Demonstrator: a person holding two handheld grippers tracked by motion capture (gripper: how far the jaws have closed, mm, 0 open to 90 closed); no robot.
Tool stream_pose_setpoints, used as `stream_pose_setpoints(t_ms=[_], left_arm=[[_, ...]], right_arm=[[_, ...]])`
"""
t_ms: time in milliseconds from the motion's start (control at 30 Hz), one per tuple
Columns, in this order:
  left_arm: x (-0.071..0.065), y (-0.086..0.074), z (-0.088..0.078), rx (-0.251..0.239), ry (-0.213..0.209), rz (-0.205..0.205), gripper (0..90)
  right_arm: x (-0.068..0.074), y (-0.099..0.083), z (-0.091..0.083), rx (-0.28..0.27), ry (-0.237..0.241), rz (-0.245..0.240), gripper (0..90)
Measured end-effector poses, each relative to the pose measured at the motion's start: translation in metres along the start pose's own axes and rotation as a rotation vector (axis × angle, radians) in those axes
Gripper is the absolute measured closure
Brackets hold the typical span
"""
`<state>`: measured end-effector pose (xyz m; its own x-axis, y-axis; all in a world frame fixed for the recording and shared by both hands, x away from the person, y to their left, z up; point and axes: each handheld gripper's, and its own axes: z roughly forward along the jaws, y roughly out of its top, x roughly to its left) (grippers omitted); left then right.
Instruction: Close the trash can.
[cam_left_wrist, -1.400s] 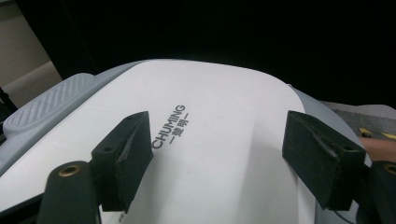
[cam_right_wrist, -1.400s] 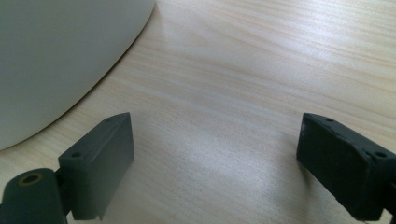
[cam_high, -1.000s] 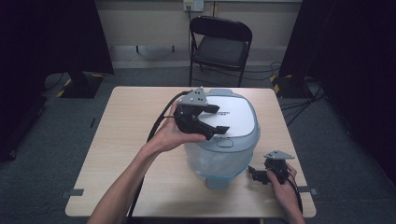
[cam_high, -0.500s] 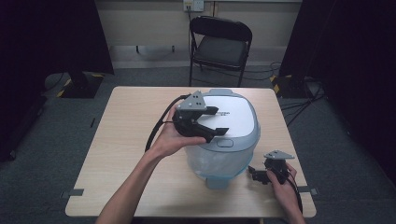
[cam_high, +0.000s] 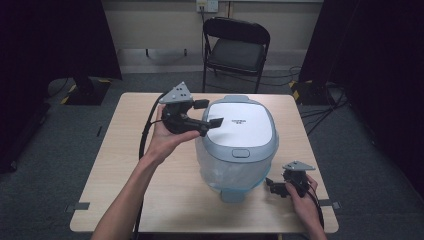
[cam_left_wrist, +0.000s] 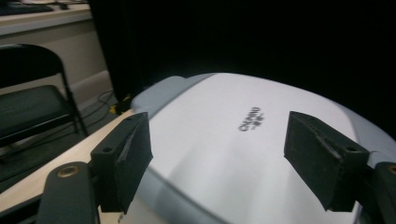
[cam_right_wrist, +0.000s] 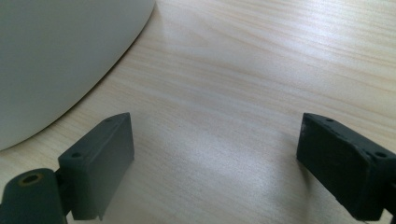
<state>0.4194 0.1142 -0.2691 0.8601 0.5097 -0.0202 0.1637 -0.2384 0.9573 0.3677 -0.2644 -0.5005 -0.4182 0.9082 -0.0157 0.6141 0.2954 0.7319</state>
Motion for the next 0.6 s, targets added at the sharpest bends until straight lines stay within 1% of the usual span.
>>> stream_pose_setpoints(t_ms=[33,67,100,133,200,233,267,333,367,467,500,533,567,600], left_arm=[[0.0,0.0,0.0,0.0,0.0,0.0,22.2],[0.006,-0.001,-0.005,0.008,0.013,-0.002,22.1],[0.006,-0.001,-0.005,0.008,0.013,-0.002,22.0],[0.01,-0.003,-0.011,0.003,0.036,-0.023,20.9],[0.015,-0.005,-0.017,0.024,0.04,-0.029,17.7],[0.015,-0.005,-0.017,0.024,0.04,-0.029,17.9],[0.017,-0.008,-0.021,0.034,0.067,-0.021,18.0],[0.02,-0.011,-0.027,0.025,0.073,-0.042,18.0],[0.02,-0.011,-0.027,0.025,0.073,-0.042,18.0],[0.027,-0.017,-0.037,0.042,0.101,-0.056,17.3],[0.027,-0.017,-0.037,0.042,0.101,-0.056,17.4],[0.029,-0.02,-0.041,0.042,0.116,-0.055,17.3],[0.029,-0.02,-0.041,0.042,0.116,-0.055,17.3],[0.031,-0.023,-0.045,0.043,0.123,-0.065,17.3]], right_arm=[[0.0,0.0,0.0,0.0,0.0,0.0,10.1],[0.0,0.0,0.0,-0.001,0.001,-0.001,10.1],[0.0,0.0,0.0,-0.001,0.001,-0.001,10.1],[0.0,0.0,0.0,-0.001,0.0,-0.001,10.1],[0.0,0.0,0.0,0.0,0.0,-0.001,10.1],[0.0,0.0,0.0,0.0,0.0,-0.001,10.1],[0.0,0.0,0.0,0.0,0.0,-0.001,10.1],[0.0,0.0,0.0,0.0,0.0,-0.001,10.1],[0.0,0.0,0.0,0.0,0.0,-0.001,10.1],[0.0,0.0,0.0,0.0,0.0,-0.001,10.1],[0.0,0.0,0.0,0.0,0.0,-0.001,10.1],[0.0,0.0,0.0,0.0,0.001,-0.001,10.1],[0.0,0.0,0.0,0.0,0.001,-0.001,10.1],[0.0,0.0,0.0,0.0,0.001,-0.001,10.1]])
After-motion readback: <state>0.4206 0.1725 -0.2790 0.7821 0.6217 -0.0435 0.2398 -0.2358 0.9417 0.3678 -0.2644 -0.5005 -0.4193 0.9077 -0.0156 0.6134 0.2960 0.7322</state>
